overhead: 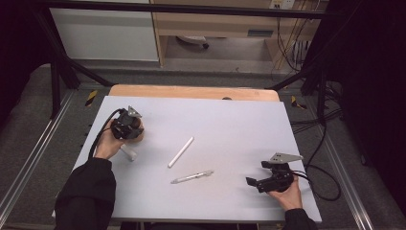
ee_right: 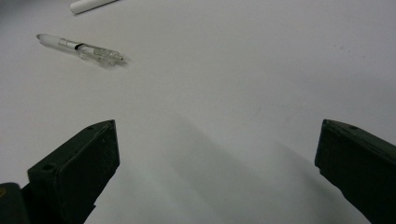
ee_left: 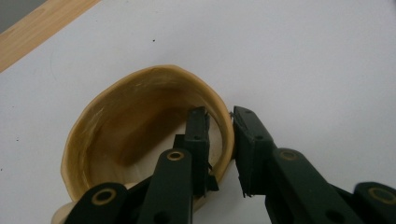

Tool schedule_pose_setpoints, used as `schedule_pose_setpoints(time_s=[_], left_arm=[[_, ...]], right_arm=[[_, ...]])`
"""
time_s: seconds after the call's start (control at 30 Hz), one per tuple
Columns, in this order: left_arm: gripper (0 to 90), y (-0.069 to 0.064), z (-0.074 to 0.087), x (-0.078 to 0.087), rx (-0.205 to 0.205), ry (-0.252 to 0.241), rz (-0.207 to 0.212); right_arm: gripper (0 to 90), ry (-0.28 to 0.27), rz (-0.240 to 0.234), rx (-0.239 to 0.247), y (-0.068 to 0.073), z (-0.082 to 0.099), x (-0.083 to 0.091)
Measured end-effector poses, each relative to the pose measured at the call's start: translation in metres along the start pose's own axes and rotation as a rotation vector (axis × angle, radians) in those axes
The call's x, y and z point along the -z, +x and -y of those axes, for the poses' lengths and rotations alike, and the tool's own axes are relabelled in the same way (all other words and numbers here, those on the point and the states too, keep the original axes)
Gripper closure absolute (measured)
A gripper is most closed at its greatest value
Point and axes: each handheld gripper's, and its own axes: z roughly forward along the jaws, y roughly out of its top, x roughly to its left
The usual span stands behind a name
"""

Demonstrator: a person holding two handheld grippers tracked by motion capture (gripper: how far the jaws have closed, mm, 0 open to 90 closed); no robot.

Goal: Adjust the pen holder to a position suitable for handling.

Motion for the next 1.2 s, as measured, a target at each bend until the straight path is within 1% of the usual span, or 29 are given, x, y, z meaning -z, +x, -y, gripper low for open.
schedule_pose_setpoints(time_s=[0.17,0.43,0.5,0.6,0.7,0.77,0.9,1.07,1.2], left_arm=[[76.5,-0.001,0.000,0.000,0.007,0.002,-0.004],[77.3,0.001,0.000,0.003,0.038,0.000,0.004],[78.9,0.000,0.001,0.004,0.036,-0.003,0.000],[81.5,0.000,0.001,0.007,0.028,-0.008,-0.020],[83.1,0.001,0.001,0.010,0.037,-0.027,-0.006],[83.1,0.000,0.001,0.012,0.039,-0.028,-0.003],[83.2,-0.004,-0.001,0.014,0.037,-0.028,-0.011],[83.4,-0.009,-0.003,0.020,0.039,-0.046,-0.007],[83.4,-0.014,-0.004,0.025,0.050,-0.055,-0.002]], right_arm=[[0.6,-0.001,-0.002,0.000,0.000,0.000,0.000],[0.6,0.000,-0.003,-0.001,0.000,0.000,0.000],[0.6,-0.001,-0.003,-0.003,0.000,0.000,0.000],[0.6,-0.001,-0.004,-0.003,0.000,0.000,0.000],[0.6,0.001,-0.004,-0.002,0.000,0.000,0.000],[0.6,0.001,-0.004,-0.002,0.000,0.000,0.000],[0.6,0.000,-0.006,-0.003,0.000,0.000,0.000],[0.6,0.001,-0.005,-0.002,0.000,0.000,0.000],[0.6,0.000,-0.005,-0.003,0.000,0.000,0.000]])
